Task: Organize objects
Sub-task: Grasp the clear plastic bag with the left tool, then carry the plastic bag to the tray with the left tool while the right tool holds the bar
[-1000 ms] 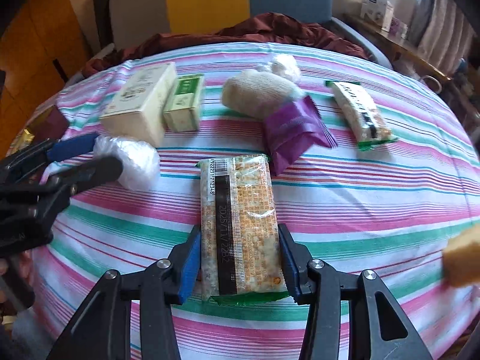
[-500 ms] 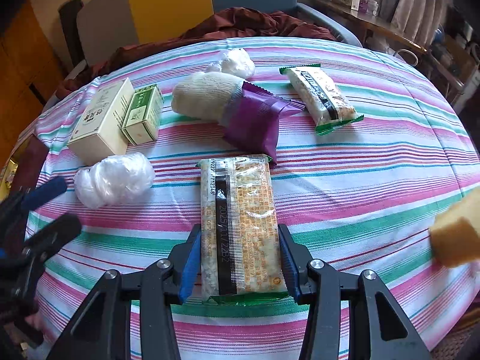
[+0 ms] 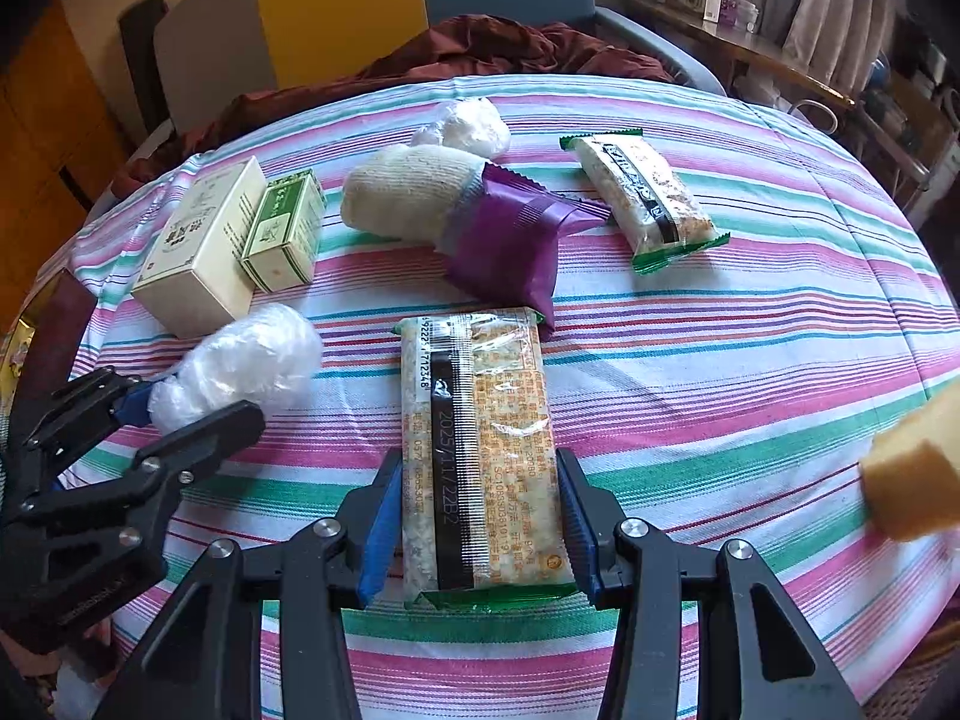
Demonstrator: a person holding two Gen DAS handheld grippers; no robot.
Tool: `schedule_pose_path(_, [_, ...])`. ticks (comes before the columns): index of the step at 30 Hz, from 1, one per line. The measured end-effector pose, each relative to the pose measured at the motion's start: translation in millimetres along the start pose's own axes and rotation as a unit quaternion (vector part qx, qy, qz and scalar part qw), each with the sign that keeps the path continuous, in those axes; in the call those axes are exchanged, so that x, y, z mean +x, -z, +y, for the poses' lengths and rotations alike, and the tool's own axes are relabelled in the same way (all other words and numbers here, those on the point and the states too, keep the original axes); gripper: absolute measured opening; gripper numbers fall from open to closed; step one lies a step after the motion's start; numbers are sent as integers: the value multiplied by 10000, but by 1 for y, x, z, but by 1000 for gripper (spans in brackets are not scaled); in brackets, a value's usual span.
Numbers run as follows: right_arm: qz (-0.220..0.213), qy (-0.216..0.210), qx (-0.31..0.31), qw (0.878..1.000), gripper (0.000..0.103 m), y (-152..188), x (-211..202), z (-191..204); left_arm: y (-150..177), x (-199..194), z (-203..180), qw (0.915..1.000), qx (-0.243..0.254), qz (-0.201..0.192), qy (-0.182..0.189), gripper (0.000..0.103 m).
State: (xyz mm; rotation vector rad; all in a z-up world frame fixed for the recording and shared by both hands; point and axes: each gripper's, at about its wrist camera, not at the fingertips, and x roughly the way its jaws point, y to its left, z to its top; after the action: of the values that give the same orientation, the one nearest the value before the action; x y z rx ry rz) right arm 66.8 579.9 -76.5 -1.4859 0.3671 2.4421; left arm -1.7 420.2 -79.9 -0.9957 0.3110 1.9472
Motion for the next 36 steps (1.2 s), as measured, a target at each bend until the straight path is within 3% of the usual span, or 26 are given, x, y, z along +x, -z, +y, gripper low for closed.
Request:
schedule_pose_path(5, [-63,10,-9,10000,48,0,2,7,19,-16,7,9993,-202,-197,-229,35])
schedule_pose_path(9, [-176,-411,1,9990,48,2,-2,15,33,-26,14,9988,-336,-257,-251,35])
schedule_pose_path(14, [-375,-462,-551,9967,48,7,-7,45,49,-40,23,9974,-586,-341,-261,35])
schedule_pose_path(23, [-371,-392,-928,9942,48,17,3,61,79,-66,13,9971,-385,-538,-379,34])
schedule_pose_path(30, [-474,-379,-814,9948,48,19,3,63,96,-111,31,9936,-878,-708,-62,34])
schedule_pose_path(36, [-561,-288,-707,9955,48,22,2,64,109,-166,58,9882,-1044,-1087,-254,34])
